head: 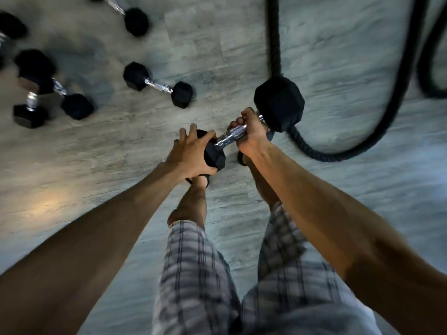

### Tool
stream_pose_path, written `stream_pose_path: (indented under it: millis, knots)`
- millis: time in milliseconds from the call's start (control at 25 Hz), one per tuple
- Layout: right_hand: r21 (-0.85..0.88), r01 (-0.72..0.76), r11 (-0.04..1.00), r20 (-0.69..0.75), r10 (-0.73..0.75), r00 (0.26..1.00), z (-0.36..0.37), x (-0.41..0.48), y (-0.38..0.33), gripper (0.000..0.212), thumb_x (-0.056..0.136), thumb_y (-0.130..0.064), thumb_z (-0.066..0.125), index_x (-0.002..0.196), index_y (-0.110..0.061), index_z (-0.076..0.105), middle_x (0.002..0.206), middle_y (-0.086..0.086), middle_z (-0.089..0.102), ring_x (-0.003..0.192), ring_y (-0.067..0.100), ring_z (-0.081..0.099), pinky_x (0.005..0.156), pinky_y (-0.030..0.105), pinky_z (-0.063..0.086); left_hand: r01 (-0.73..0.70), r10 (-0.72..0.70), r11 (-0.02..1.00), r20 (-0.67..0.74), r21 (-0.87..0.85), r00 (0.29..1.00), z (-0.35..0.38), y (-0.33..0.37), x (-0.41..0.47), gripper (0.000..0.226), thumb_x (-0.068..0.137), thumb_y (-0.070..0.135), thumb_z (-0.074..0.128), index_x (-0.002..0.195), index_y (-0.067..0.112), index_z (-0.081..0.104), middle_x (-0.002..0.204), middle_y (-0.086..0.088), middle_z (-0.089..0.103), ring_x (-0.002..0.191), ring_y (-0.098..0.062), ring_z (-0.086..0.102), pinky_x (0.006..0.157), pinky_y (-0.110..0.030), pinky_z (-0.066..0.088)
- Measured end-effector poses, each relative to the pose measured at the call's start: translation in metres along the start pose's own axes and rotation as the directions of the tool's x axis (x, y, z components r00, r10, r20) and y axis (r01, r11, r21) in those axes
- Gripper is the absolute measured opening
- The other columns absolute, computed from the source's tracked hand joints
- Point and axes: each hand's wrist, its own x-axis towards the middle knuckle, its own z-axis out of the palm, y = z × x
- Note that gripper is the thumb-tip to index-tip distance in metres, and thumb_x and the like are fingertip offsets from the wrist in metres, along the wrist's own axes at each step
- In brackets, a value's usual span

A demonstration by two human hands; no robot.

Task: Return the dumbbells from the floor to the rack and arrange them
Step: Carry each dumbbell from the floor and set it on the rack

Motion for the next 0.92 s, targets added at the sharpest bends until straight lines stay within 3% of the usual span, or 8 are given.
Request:
stream_pose_path:
  millis: [160, 320, 480, 680, 920]
  knots:
    - [0.055, -0.001, 0.999, 0.154, -0.007, 0.988, 0.015, -0.108, -0.05, 0.03, 0.09, -0.008, 0.049, 0.062, -0.016, 0.041, 0.044, -0.002, 0.04, 0.043, 0.015, 0.041, 0.057, 0.027, 0.042, -0.065, 0.071, 0.994, -0.061, 0.086, 0.996, -0.096, 0.042, -0.069, 0.086, 0.054, 0.051, 0.079, 0.129, 0.03, 0.041, 0.125, -0.013, 0.037, 0.11, -0.038, 0.039, 0.08, -0.045, 0.044]
    - [0.042, -0.014, 0.999, 0.258, 0.003, 0.966, 0.036, -0.174, -0.099, 0.028, 0.089, -0.009, 0.045, 0.063, -0.017, 0.037, 0.042, -0.003, 0.037, 0.039, 0.015, 0.039, 0.057, 0.027, 0.04, -0.047, 0.068, 0.986, -0.126, 0.163, 0.99, -0.167, 0.08, -0.105, 0.09, 0.051, 0.058, 0.076, 0.13, 0.033, 0.04, 0.12, -0.011, 0.039, 0.11, -0.038, 0.041, 0.087, -0.049, 0.048]
    - [0.028, 0.015, 1.0, 0.348, -0.024, 0.937, 0.056, -0.211, -0.155, 0.028, 0.086, -0.01, 0.045, 0.06, -0.018, 0.037, 0.042, -0.003, 0.037, 0.037, 0.016, 0.039, 0.058, 0.027, 0.04, -0.037, 0.085, 0.977, -0.224, 0.21, 0.971, -0.219, 0.114, -0.114, 0.086, 0.048, 0.063, 0.072, 0.124, 0.037, 0.041, 0.115, -0.008, 0.04, 0.107, -0.034, 0.044, 0.085, -0.05, 0.051]
    - [-0.011, 0.069, 0.998, 0.372, -0.06, 0.926, 0.085, -0.223, -0.209, 0.028, 0.086, -0.011, 0.043, 0.06, -0.019, 0.034, 0.041, -0.004, 0.037, 0.035, 0.015, 0.039, 0.055, 0.026, 0.037, -0.062, 0.12, 0.974, -0.266, 0.217, 0.956, -0.259, 0.139, -0.092, 0.091, 0.049, 0.068, 0.071, 0.128, 0.035, 0.04, 0.117, -0.009, 0.041, 0.108, -0.033, 0.045, 0.085, -0.047, 0.05]
    - [-0.058, 0.089, 0.994, 0.283, -0.069, 0.956, 0.142, -0.188, -0.274, 0.031, 0.087, -0.011, 0.042, 0.059, -0.019, 0.033, 0.039, -0.003, 0.036, 0.042, 0.015, 0.034, 0.057, 0.026, 0.035, -0.145, 0.182, 0.975, -0.231, 0.168, 0.956, -0.315, 0.143, -0.013, 0.092, 0.052, 0.068, 0.068, 0.132, 0.033, 0.039, 0.112, -0.006, 0.04, 0.105, -0.031, 0.046, 0.085, -0.045, 0.05]
